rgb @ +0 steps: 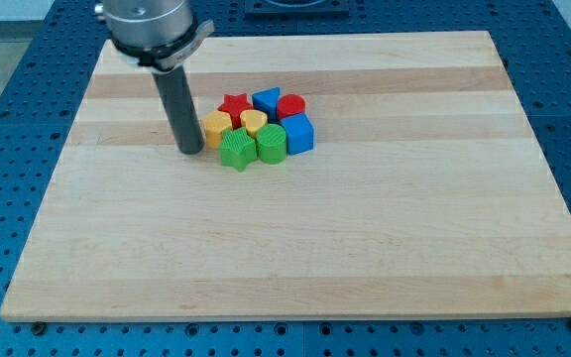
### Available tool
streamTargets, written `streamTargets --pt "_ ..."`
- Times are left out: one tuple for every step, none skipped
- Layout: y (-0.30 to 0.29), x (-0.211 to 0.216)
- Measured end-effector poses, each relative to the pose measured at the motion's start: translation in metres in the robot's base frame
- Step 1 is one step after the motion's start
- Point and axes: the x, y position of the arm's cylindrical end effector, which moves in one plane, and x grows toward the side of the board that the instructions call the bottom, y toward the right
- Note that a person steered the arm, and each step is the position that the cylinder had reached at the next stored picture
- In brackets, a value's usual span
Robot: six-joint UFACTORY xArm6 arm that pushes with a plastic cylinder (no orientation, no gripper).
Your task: Push the blue cube towards center right side of the board
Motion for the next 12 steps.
streamTargets --pt "0.042 -0.001" --pt "0.093 0.000" --pt "0.141 0.000" --pt "0.165 0.002" --pt "0.140 0.006" --pt "0.123 -0.007" --pt "0.151 -0.016" --pt "0.202 -0.014" --pt "0.246 -0.014" --pt "0.273 -0.014" --pt "0.256 -0.014" --pt "0.187 -0.019"
